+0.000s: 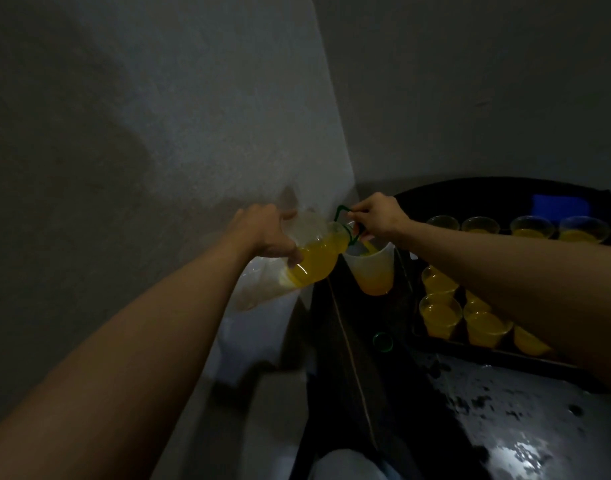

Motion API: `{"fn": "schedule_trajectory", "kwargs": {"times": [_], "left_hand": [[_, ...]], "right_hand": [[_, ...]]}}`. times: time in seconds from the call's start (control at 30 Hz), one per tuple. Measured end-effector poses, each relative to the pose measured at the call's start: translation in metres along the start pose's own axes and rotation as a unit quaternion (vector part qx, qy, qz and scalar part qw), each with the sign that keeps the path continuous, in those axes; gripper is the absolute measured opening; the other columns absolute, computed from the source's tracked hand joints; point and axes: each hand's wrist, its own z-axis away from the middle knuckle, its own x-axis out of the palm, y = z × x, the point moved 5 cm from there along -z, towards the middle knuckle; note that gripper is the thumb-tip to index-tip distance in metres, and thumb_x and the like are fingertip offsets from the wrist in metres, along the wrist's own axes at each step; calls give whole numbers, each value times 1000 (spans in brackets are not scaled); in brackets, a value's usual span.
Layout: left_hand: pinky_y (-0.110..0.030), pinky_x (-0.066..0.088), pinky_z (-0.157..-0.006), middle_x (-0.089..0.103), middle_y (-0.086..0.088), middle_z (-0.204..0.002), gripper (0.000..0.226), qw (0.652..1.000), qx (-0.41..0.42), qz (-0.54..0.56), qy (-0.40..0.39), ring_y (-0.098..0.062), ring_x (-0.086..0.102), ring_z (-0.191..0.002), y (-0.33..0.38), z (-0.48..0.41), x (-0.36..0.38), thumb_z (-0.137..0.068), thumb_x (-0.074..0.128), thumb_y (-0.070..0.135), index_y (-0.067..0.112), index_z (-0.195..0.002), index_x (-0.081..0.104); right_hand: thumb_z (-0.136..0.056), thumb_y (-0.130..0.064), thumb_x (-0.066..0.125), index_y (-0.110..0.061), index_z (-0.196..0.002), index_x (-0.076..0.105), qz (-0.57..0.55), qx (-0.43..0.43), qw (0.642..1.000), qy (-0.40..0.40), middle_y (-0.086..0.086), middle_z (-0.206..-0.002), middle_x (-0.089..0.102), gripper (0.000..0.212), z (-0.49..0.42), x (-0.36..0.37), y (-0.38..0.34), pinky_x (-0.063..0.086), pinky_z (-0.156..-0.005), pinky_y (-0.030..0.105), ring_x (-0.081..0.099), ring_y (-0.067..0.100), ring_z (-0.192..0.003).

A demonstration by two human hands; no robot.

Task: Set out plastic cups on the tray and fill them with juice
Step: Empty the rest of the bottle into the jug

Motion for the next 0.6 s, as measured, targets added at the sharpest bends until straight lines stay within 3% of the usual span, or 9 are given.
{"fn": "schedule_trajectory", "kwargs": {"times": [0.6], "left_hand": [[-49,42,-108,51,-6,-150,107,998,1,-56,-4,-31,47,-136,8,-8,-13,-61,83,53,39,-155,33]], "right_hand": [[-100,-19,59,3,-103,73,-31,7,999,-4,19,-89,74,26,-4,-3,5,62,-79,42,74,29,-82]]}}
